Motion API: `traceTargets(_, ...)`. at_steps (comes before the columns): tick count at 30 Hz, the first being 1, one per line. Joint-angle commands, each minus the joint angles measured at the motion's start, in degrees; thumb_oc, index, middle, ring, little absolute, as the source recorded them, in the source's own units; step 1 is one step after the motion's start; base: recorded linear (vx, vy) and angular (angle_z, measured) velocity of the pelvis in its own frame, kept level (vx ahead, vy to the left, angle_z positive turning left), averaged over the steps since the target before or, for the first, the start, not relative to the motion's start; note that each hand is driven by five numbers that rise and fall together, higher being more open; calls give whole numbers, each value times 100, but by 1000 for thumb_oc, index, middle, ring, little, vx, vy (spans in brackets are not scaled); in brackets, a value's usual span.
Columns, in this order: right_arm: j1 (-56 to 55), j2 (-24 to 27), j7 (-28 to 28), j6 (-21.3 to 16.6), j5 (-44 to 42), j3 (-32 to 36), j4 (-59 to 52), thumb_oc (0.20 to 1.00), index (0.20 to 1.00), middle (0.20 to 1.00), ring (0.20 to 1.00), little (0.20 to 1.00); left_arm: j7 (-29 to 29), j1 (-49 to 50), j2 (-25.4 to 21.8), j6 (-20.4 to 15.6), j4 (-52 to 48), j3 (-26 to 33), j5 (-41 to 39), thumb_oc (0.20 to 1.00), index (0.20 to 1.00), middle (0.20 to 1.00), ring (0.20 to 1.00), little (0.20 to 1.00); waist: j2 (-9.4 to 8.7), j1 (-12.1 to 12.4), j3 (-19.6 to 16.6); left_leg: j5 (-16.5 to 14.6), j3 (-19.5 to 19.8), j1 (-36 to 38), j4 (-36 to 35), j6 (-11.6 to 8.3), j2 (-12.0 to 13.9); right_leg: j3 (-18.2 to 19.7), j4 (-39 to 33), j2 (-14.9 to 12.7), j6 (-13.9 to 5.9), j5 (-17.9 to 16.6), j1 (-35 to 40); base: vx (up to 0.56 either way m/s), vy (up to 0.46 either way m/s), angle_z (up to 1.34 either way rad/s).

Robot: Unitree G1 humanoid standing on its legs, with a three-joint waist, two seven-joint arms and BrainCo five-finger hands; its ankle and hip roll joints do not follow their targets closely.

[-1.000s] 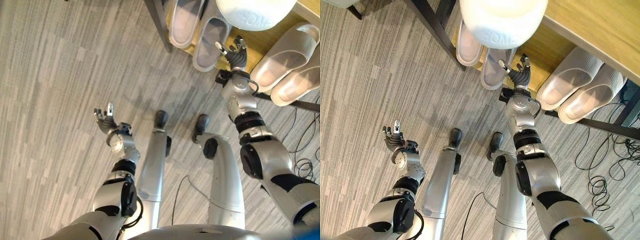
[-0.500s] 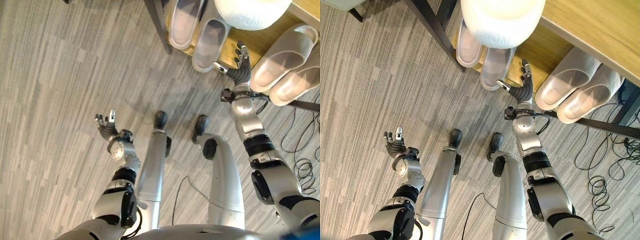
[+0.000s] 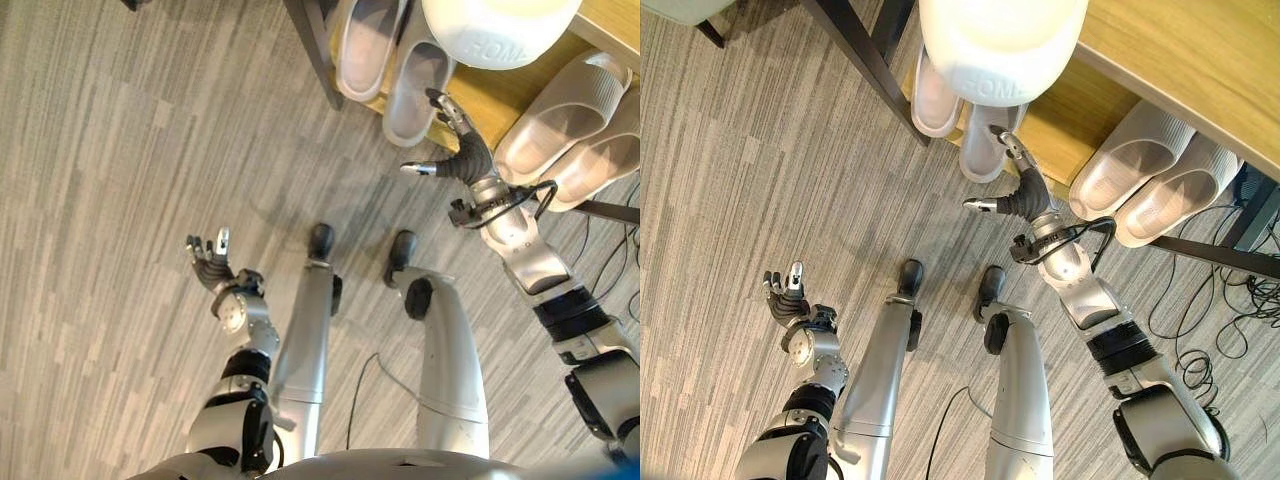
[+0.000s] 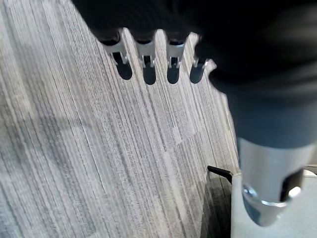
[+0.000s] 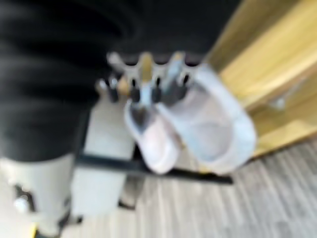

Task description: Arrange the slippers neatly on the shoe rack.

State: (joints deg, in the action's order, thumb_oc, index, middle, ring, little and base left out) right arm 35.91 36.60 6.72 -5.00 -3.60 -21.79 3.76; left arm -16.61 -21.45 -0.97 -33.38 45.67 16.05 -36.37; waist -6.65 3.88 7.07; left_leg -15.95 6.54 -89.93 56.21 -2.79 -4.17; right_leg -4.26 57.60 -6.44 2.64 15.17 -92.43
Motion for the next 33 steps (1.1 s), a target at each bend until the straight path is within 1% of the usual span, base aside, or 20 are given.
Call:
traceTargets(1,126,316,-455,176,-241,-400,-716,1000,1000,1000,1000,1000,-116,129,-297,-209,59,165,135,1000,1000,1000,1000,1000,48,-310,-127,634,-162,-2,-699,416,-102,100,56,346,-30,348,566,0,0,0)
traceTargets(4,15,515,-730,376,-434,-444,-948,1000,1000,1000,1000,1000,-153,134,-280,-218,99,138,150,1000,1000,1000,1000,1000,55,-333,-172,608,-153,-2,-691,421,-107,114,56,366,-25,366,549,10,9,-3)
traceTargets(5,11,520,-732,383,-438,-442,-956,1000,1000,1000,1000,1000,-154,135,-277,-218,98,136,150,1000,1000,1000,1000,1000,57,-332,-173,608,-153,-2,-692,421,-107,114,56,366,-25,367,548,14,12,-4)
traceTargets(8,-85,672,-1159,731,-538,-526,-1070,1000,1000,1000,1000,1000,-198,155,-262,-194,94,112,179,1000,1000,1000,1000,1000,60,-349,-224,587,-136,-2,-693,420,-104,115,30,383,-24,376,540,0,0,0)
traceTargets(14,-264,861,-1703,1017,-653,-606,-1349,1000,1000,1000,1000,1000,-233,193,-288,-152,121,113,198,1000,1000,1000,1000,1000,71,-363,-259,554,-150,-2,-653,424,-93,122,45,381,-8,409,552,0,0,0)
traceTargets(15,-267,864,-1706,1022,-654,-605,-1356,1000,1000,1000,1000,1000,-231,194,-287,-152,121,113,197,1000,1000,1000,1000,1000,72,-363,-260,553,-151,-2,-653,424,-93,123,45,381,-8,410,552,0,0,0)
traceTargets(16,-290,882,-1938,1140,-651,-672,-1423,1000,1000,1000,1000,1000,-236,194,-298,-133,147,134,206,1000,1000,1000,1000,1000,76,-369,-272,538,-159,-2,-631,427,-89,121,46,380,-3,414,564,0,0,0)
traceTargets(17,-290,883,-1942,1146,-652,-672,-1430,1000,1000,1000,1000,1000,-235,193,-298,-132,148,136,206,1000,1000,1000,1000,1000,77,-370,-271,537,-159,-2,-629,427,-90,120,46,380,-3,415,564,0,0,0)
traceTargets(18,-282,924,-2121,1237,-602,-734,-1495,1000,1000,1000,1000,1000,-250,205,-309,-120,160,147,212,1000,1000,1000,1000,1000,74,-373,-267,529,-166,-2,-616,429,-80,118,55,376,-5,414,564,0,0,0)
traceTargets(22,-260,978,-2249,1298,-470,-780,-1621,1000,1000,1000,1000,1000,-258,179,-318,-88,206,172,235,1000,1000,1000,1000,1000,82,-377,-283,536,-168,-2,-631,430,-76,130,39,393,-10,410,564,0,0,0)
traceTargets(23,-287,919,-2404,1330,-452,-813,-1631,1000,1000,1000,1000,1000,-304,135,-336,-122,287,153,299,1000,1000,1000,1000,1000,90,-380,-311,538,-164,-2,-631,427,-66,128,19,406,-10,402,578,-12,34,-1)
traceTargets(27,-284,881,-2624,1444,-336,-891,-1661,1000,1000,1000,1000,1000,-349,106,-355,-124,408,154,329,1000,1000,1000,1000,1000,83,-382,-324,554,-157,-2,-645,423,-44,142,2,414,-21,404,591,-4,8,-1)
traceTargets(29,-336,825,-2796,1537,-155,-898,-1622,1000,1000,1000,1000,1000,-353,42,-348,-134,524,150,339,1000,1000,1000,1000,1000,82,-402,-320,550,-168,-2,-634,435,-48,138,11,409,-14,408,585,-7,15,0)
traceTargets(31,-350,796,-2837,1537,-64,-899,-1577,1000,1000,1000,1000,1000,-352,29,-334,-153,554,131,337,1000,1000,1000,1000,1000,79,-399,-309,547,-172,-2,-634,439,-53,138,12,407,-12,407,582,0,0,0)
traceTargets(33,-363,734,-2918,1595,254,-907,-1367,1000,1000,1000,1000,1000,-392,-16,-270,-201,592,97,327,1000,1000,1000,1000,1000,71,-393,-272,553,-165,-2,-638,441,-63,146,36,407,-15,397,546,0,0,0)
